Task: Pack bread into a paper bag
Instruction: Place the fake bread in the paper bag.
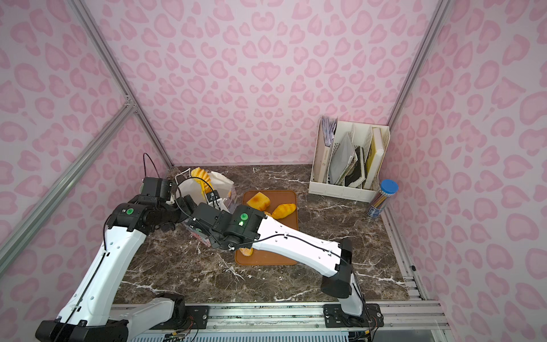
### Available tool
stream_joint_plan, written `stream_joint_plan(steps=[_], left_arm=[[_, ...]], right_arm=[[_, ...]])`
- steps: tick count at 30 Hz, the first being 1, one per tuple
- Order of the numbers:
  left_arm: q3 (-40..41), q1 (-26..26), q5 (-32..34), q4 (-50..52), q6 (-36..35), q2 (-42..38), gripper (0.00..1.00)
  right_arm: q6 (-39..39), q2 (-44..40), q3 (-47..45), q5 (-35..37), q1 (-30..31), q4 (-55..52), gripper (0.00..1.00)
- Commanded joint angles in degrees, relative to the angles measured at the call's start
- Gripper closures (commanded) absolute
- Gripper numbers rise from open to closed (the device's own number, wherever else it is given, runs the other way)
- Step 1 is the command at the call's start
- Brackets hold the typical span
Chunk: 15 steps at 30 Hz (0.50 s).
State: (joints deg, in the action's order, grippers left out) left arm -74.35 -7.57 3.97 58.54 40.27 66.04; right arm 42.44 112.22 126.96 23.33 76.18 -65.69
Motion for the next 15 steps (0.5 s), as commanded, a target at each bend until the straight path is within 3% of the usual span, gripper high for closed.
stream_joint_plan(steps=[1, 5, 9, 15], left_arm=[[-0.49, 0.01, -0.07, -0.27, -0.13, 0.99, 0.24], [-1.51, 0.08, -1.18, 0.07, -0.41, 2.31, 0.35], [-2.09, 0.01, -1.31, 0.32, -0.64, 2.98, 0.37], [-2.47, 0.09, -1.07, 0.32, -0.81, 3.17, 0.37]], right_arm=[[1.47, -0.60, -0.09, 1.09, 0.23, 0.05, 0.68], [2.36, -0.87, -0.55, 1.59, 0.78, -0.40, 0.56], [2.81, -1.20, -0.65, 2.39, 1.17, -0.42, 0.43], [2.61, -1.81, -0.74, 3.32, 1.25, 0.03, 0.41]])
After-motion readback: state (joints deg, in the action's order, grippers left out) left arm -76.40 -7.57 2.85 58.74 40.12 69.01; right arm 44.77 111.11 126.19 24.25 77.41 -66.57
